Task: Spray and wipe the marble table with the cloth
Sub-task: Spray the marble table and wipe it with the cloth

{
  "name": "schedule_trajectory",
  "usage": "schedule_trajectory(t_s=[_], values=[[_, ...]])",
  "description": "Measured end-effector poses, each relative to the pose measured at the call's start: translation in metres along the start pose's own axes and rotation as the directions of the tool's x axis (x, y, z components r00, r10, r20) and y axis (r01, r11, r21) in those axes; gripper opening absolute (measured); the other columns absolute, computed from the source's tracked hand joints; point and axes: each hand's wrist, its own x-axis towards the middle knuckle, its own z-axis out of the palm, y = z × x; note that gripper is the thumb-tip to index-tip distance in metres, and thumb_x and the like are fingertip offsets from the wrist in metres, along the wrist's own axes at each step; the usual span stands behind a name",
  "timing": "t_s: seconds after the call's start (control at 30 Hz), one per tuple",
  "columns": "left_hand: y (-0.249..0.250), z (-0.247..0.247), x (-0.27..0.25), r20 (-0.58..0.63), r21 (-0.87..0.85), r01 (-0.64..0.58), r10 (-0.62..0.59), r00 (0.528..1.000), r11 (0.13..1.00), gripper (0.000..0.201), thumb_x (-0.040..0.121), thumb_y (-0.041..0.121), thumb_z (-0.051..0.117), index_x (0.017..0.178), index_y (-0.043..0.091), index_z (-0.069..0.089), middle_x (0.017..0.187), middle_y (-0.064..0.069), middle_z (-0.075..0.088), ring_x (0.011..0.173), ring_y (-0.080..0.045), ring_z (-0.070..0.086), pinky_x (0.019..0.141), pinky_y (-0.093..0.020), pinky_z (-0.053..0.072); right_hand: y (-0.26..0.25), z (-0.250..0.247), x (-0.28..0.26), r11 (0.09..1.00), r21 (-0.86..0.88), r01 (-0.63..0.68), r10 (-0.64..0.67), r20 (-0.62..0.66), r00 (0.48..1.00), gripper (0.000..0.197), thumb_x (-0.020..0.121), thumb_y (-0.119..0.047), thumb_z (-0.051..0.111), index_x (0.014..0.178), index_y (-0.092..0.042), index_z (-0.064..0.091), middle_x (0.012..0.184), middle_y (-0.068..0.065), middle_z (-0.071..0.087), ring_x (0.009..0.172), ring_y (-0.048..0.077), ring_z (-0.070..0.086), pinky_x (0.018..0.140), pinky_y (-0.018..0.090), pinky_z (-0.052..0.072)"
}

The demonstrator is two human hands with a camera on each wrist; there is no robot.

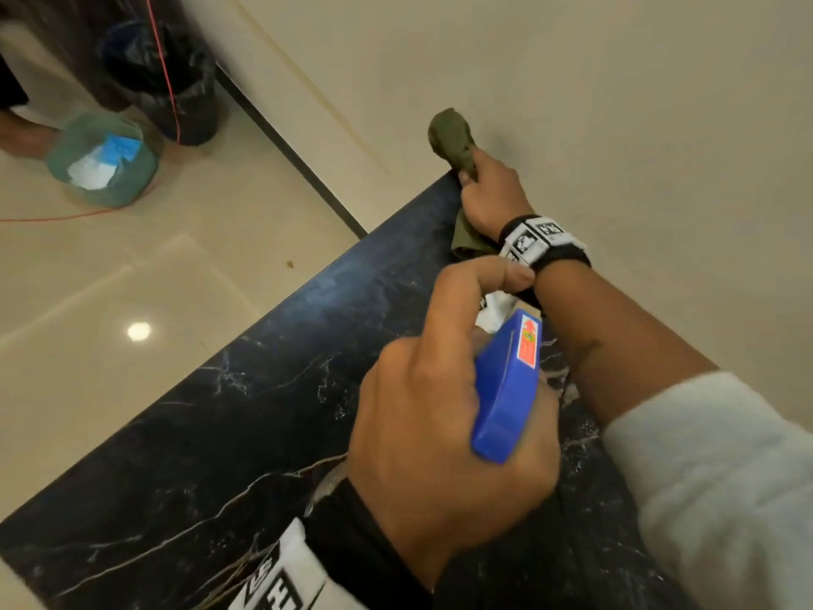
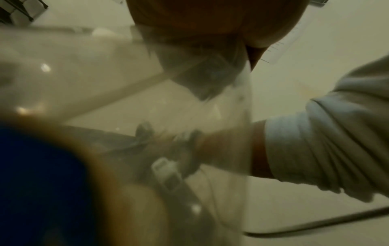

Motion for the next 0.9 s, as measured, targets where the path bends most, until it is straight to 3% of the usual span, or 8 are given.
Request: schedule_trajectory(t_s=[0.13, 0.23, 0.3, 0.53, 0.63, 0.7, 0.77, 0.9], values=[[-0.002, -0.012, 0.021, -0.105, -0.119, 0.028, -0.040, 0.994, 0.992, 0.043, 0.083, 0.003, 0.070, 0.118, 0.024, 0.056, 0.053, 0.002, 0.051, 0.042, -0.015, 0.046, 0.041, -0.022, 0.035, 0.027, -0.008, -0.035, 1.000, 0.019, -0.011, 0.012, -0.037, 0.999, 0.046, 0.098, -0.014, 0.045, 0.143, -0.025, 0.048, 0.131, 0.015, 0.062, 0.119, 0.034, 0.057, 0.088, 0.024, 0.036], [-0.012, -0.025, 0.031, -0.205, -0.158, 0.049, -0.081, 0.975, 0.986, 0.043, 0.083, 0.001, 0.069, 0.115, 0.027, 0.058, 0.064, -0.010, 0.058, 0.052, -0.028, 0.053, 0.048, -0.042, 0.046, 0.041, -0.013, -0.052, 0.999, 0.010, -0.032, 0.033, -0.075, 0.997, 0.043, 0.100, -0.013, 0.044, 0.141, -0.024, 0.050, 0.133, 0.014, 0.061, 0.121, 0.033, 0.056, 0.087, 0.022, 0.033], [-0.012, -0.030, 0.031, -0.232, -0.179, 0.043, -0.085, 0.969, 0.983, 0.041, 0.083, 0.003, 0.068, 0.114, 0.028, 0.059, 0.060, -0.014, 0.055, 0.048, -0.027, 0.050, 0.046, -0.042, 0.045, 0.038, -0.012, -0.049, 0.997, -0.023, -0.072, 0.070, -0.076, 0.995, 0.038, 0.100, -0.013, 0.043, 0.135, -0.018, 0.054, 0.130, 0.017, 0.062, 0.118, 0.036, 0.056, 0.085, 0.024, 0.034], [-0.018, -0.010, 0.004, -0.143, -0.160, 0.088, -0.111, 0.983, 0.983, 0.044, 0.084, 0.002, 0.071, 0.118, 0.026, 0.056, 0.045, 0.012, 0.045, 0.040, -0.011, 0.043, 0.044, -0.013, 0.031, -0.015, 0.005, 0.012, 0.998, -0.070, -0.007, 0.004, -0.045, 0.999, 0.033, 0.097, -0.013, 0.040, 0.124, -0.011, 0.060, 0.124, 0.016, 0.064, 0.115, 0.038, 0.057, 0.087, 0.032, 0.041], [-0.019, -0.013, 0.001, -0.181, -0.164, 0.101, -0.130, 0.975, 0.981, 0.045, 0.083, 0.009, 0.070, 0.118, 0.032, 0.057, 0.049, 0.009, 0.049, 0.045, -0.012, 0.045, 0.046, -0.020, 0.037, -0.012, 0.007, 0.005, 0.998, -0.057, 0.036, -0.038, -0.037, 0.999, 0.037, 0.098, -0.011, 0.040, 0.131, -0.015, 0.054, 0.127, 0.016, 0.062, 0.116, 0.037, 0.057, 0.082, 0.025, 0.036], [-0.020, -0.022, 0.004, -0.248, -0.212, 0.087, -0.139, 0.959, 0.973, 0.042, 0.083, 0.008, 0.069, 0.116, 0.032, 0.058, 0.057, -0.005, 0.054, 0.046, -0.020, 0.048, 0.044, -0.039, 0.045, -0.002, 0.004, -0.006, 0.999, -0.024, 0.043, -0.044, -0.045, 0.998, 0.048, 0.097, -0.009, 0.040, 0.143, -0.020, 0.046, 0.137, 0.015, 0.058, 0.123, 0.035, 0.054, 0.092, 0.025, 0.038], [-0.022, -0.035, 0.006, -0.309, -0.249, 0.090, -0.168, 0.936, 0.964, 0.041, 0.081, 0.011, 0.067, 0.115, 0.031, 0.059, 0.058, -0.014, 0.054, 0.050, -0.034, 0.052, 0.045, -0.048, 0.047, 0.008, 0.002, -0.015, 0.999, -0.029, 0.026, -0.028, -0.055, 0.998, 0.055, 0.096, -0.007, 0.040, 0.149, -0.023, 0.040, 0.141, 0.016, 0.055, 0.126, 0.035, 0.052, 0.100, 0.026, 0.037], [-0.029, -0.064, 0.003, -0.372, -0.263, 0.090, -0.187, 0.909, 0.960, 0.044, 0.077, 0.016, 0.063, 0.119, 0.027, 0.059, 0.056, -0.017, 0.051, 0.051, -0.036, 0.050, 0.046, -0.041, 0.048, 0.005, 0.001, -0.009, 0.995, -0.100, 0.011, -0.018, -0.071, 0.997, 0.043, 0.093, -0.006, 0.040, 0.131, -0.018, 0.056, 0.121, 0.019, 0.064, 0.109, 0.039, 0.059, 0.085, 0.028, 0.040]])
